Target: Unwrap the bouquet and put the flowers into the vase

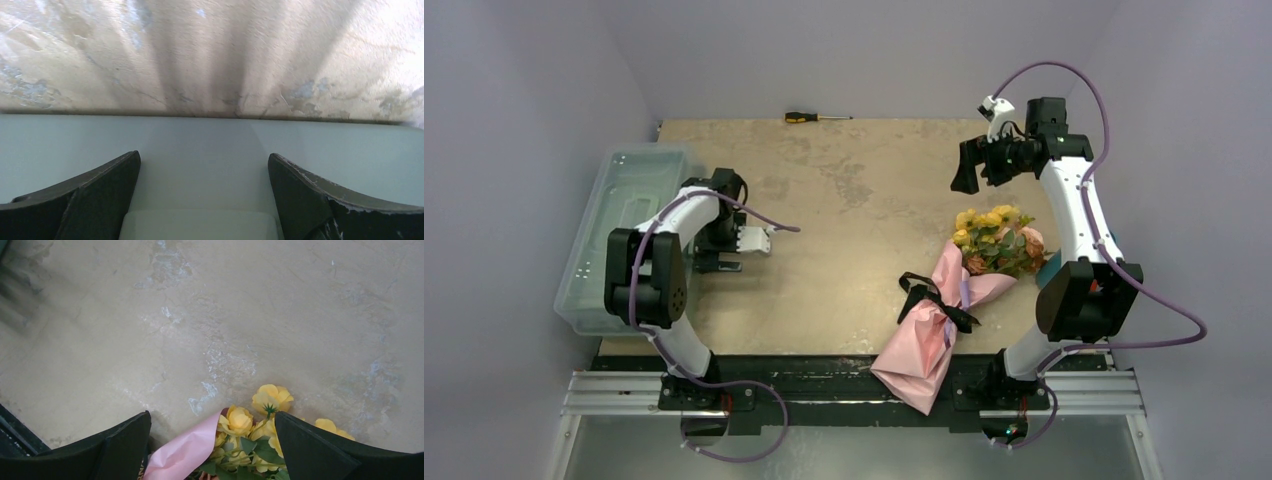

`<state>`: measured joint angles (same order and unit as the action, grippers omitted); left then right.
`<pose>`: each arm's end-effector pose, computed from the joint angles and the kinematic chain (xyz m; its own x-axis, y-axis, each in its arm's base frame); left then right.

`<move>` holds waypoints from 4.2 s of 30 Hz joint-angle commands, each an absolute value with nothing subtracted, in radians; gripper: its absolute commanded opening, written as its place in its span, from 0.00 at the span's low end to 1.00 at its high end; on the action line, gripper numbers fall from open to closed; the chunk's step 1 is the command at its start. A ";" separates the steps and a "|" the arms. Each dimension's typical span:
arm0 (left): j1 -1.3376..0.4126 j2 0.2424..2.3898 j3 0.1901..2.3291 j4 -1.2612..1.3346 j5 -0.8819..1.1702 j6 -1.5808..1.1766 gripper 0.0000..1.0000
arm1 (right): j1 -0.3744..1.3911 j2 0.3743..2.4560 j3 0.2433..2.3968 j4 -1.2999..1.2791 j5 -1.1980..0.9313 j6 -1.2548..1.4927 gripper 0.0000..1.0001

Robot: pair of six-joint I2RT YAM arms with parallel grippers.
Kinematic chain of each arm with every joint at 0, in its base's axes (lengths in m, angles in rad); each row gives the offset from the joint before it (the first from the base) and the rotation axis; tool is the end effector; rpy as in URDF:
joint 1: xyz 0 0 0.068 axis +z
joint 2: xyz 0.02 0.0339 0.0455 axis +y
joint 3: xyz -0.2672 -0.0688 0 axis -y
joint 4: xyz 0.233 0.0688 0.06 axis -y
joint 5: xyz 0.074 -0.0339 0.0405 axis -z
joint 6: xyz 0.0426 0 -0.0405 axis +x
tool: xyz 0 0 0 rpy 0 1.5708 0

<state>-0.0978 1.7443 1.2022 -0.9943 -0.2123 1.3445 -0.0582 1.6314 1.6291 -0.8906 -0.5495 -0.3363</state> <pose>0.3001 -0.0204 0.1923 -0.1372 0.9707 0.1975 0.9891 0.1233 0.0808 0.3392 0.0025 0.3537 -0.6425 -0.2445 -0.7263 -0.5184 0.8366 0.1770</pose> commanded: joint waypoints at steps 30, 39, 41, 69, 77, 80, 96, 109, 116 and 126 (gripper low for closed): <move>-0.551 2.025 1.448 0.189 0.802 -0.508 0.78 | -0.060 1.474 1.677 -0.886 -0.320 -0.247 0.98; -0.700 2.239 1.522 0.413 0.718 -0.726 0.76 | -0.060 1.438 1.641 -0.890 -0.315 -0.242 0.98; -0.727 2.281 1.541 0.417 0.711 -0.736 0.75 | -0.060 1.434 1.643 -0.911 -0.313 -0.243 0.98; -0.767 2.376 1.621 0.425 0.481 -0.835 0.00 | -0.060 1.434 1.627 -0.957 -0.364 -0.256 0.98; -0.647 2.299 1.548 0.402 0.401 -0.764 0.00 | -0.060 1.473 1.652 -0.962 -0.398 -0.265 0.98; -0.614 2.261 1.504 0.375 0.406 -0.724 0.00 | -0.060 1.480 1.658 -0.962 -0.427 -0.270 0.98; -0.389 2.059 1.341 0.128 0.504 -0.430 0.00 | -0.060 1.471 1.506 -0.927 -0.641 -0.342 0.98; -0.357 2.013 1.177 0.246 0.519 -0.658 0.06 | -0.019 1.525 1.357 -0.855 -0.741 -0.388 0.92; -0.301 1.950 1.261 0.091 0.612 -0.413 0.56 | 0.051 1.555 1.324 -0.802 -0.772 -0.436 0.77; -0.265 1.711 1.143 0.023 0.841 0.034 0.65 | 0.147 1.647 1.318 -0.784 -0.885 -0.511 0.64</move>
<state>-0.2653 1.8626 1.2198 0.0360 0.6846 -0.2600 0.1196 1.6222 1.3193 -0.8196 -0.8043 -0.4583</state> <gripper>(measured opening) 0.647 0.652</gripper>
